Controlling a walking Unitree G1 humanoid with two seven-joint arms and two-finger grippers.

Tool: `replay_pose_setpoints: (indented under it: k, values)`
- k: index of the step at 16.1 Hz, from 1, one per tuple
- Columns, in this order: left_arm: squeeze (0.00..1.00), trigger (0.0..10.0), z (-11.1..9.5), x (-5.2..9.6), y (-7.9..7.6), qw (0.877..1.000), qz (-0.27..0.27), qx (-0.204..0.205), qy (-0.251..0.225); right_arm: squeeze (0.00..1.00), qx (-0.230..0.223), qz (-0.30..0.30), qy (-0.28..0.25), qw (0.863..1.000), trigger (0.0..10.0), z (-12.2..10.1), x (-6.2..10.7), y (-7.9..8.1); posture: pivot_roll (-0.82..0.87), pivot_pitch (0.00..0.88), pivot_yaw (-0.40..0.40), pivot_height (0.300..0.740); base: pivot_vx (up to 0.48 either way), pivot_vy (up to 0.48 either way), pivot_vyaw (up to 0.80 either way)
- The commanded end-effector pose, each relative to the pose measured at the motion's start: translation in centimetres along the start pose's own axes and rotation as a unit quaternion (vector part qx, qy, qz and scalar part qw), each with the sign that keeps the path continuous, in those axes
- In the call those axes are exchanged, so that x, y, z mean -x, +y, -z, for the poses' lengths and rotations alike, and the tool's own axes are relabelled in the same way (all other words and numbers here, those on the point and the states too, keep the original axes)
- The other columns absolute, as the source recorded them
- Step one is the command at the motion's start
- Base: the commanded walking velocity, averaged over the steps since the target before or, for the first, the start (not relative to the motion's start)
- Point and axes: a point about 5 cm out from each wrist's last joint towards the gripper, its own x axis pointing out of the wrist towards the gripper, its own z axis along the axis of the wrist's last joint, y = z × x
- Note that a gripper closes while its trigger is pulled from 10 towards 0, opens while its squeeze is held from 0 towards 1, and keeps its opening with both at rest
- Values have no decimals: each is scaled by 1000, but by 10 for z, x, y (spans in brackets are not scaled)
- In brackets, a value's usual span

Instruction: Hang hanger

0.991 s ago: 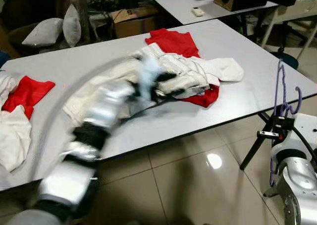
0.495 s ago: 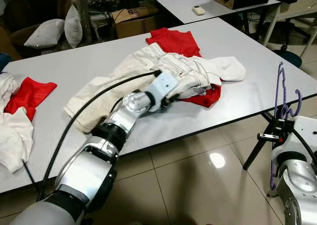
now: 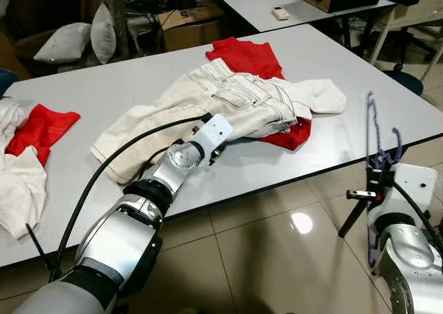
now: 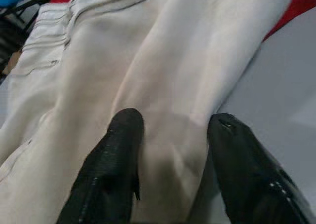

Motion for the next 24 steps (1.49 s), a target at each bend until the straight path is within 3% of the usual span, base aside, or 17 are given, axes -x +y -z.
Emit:
replay_pose_setpoints:
  k: [1,8,20,22,24]
  values:
    - [0,0,6,2,6,1000,-22,8,11,0,10,-12,6,1000,10000,2,1,1,-204,4,76,740,0,0,0]
    - [0,0,21,5,8,998,-49,28,37,0,39,-50,57,996,10000,32,5,2,-225,13,18,740,0,0,0]
    - [0,0,28,8,10,996,-61,48,44,0,39,-54,47,997,10000,32,5,10,-213,22,32,740,0,0,0]
    - [0,0,26,8,10,997,-56,50,35,0,38,-54,47,997,10000,32,5,10,-214,21,33,740,0,0,0]
    - [0,0,1,8,24,996,-53,56,-50,0,38,-51,47,997,10000,32,4,9,-213,19,38,740,0,0,0]
